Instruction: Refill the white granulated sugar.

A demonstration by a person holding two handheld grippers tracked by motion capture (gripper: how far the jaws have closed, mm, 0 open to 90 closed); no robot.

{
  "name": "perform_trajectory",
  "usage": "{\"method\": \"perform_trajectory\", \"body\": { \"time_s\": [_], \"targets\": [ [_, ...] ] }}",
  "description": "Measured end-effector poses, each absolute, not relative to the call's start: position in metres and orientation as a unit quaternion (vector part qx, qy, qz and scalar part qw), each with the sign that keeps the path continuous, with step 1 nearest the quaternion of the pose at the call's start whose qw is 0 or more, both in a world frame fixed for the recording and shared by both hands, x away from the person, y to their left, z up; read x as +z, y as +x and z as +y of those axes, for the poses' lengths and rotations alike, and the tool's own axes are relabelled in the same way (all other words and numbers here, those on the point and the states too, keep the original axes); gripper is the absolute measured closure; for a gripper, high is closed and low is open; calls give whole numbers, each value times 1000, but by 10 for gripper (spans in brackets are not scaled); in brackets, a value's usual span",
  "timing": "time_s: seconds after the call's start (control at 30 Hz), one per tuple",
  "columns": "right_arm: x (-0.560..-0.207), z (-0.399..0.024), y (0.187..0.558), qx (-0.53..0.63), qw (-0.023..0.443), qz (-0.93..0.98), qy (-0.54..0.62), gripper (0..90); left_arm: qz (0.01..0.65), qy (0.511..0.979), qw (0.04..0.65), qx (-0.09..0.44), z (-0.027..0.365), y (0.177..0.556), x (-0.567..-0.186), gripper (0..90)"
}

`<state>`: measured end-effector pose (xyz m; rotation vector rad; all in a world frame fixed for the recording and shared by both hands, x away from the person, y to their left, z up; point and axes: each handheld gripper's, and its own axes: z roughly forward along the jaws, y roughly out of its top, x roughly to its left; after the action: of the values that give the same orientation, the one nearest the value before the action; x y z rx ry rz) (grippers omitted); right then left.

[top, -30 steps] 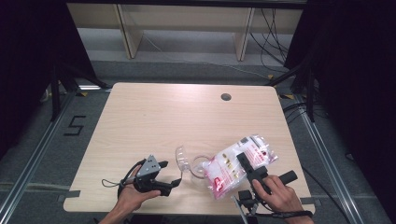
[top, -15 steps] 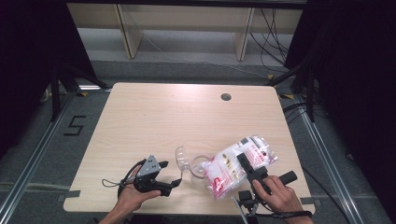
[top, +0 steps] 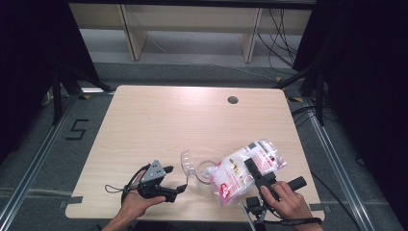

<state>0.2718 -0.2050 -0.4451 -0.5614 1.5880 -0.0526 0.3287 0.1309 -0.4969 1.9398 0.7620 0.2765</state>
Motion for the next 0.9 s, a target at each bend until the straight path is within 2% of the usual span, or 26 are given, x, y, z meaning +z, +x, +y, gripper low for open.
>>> {"method": "perform_trajectory", "body": {
  "time_s": [0.9],
  "targets": [
    [-448,-209,269,-20,659,722,-212,651,312,801,497,117,130,329,-497,168]
  ]
}}
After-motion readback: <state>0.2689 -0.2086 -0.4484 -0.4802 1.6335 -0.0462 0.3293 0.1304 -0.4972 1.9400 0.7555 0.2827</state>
